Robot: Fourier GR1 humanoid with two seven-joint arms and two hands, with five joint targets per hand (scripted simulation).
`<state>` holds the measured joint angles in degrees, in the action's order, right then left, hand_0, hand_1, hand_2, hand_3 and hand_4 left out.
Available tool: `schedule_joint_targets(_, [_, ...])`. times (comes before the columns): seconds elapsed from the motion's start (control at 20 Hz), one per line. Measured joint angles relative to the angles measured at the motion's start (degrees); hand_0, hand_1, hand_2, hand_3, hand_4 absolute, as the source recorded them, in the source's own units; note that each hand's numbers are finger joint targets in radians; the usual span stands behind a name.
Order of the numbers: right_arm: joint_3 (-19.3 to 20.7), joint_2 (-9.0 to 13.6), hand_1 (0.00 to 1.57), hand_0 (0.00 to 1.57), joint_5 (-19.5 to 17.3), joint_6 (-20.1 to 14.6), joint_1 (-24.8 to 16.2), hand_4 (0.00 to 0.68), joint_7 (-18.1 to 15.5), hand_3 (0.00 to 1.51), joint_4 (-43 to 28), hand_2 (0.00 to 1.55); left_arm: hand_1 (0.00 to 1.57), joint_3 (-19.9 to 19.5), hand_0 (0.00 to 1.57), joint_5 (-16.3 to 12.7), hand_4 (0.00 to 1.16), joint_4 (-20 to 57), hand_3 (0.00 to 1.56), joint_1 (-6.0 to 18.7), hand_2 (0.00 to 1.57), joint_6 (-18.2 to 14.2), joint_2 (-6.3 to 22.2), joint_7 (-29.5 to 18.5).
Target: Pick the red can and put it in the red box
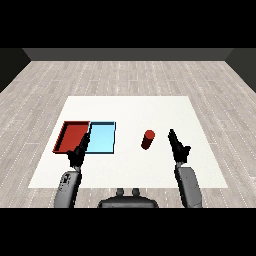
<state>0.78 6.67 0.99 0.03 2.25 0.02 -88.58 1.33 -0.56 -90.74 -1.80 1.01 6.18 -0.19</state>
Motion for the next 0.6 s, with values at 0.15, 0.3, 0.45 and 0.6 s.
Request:
schedule_joint_targets(0.15, [1.13, 0.29, 0.0, 0.0, -0.32, 0.47, 0.52, 0.0, 0.25, 0.0, 1.12, 0.0, 0.0, -0.7, 0.0, 0.55, 0.0, 0.17, 0.0, 0.26, 0.0, -0.18, -0.39, -0.03])
schedule_joint_targets(0.3, [3.02, 1.28, 0.0, 0.0, 0.24, 1.89, 1.55, 0.0, -1.11, 0.0, 4.08, 0.0, 0.0, -1.6, 0.0, 1.04, 0.0, -0.23, 0.0, 0.53, 0.0, -0.88, -0.5, 0.43])
schedule_joint_targets(0.45, [4.17, 0.58, 0.0, 0.0, 3.85, 4.79, 2.58, 0.0, -6.71, 0.0, 3.31, 0.0, 0.0, -3.15, 0.0, -0.66, 0.0, -2.95, 0.0, 0.95, 0.0, -0.74, -1.34, -7.36])
schedule_joint_targets(0.6, [5.82, 1.22, 0.0, 0.0, 6.72, 7.97, 3.59, 0.0, -10.84, 0.0, 4.53, 0.0, 0.0, -3.56, 0.0, -0.79, 0.0, -2.27, 0.0, 1.2, 0.0, -0.97, -2.56, -13.49])
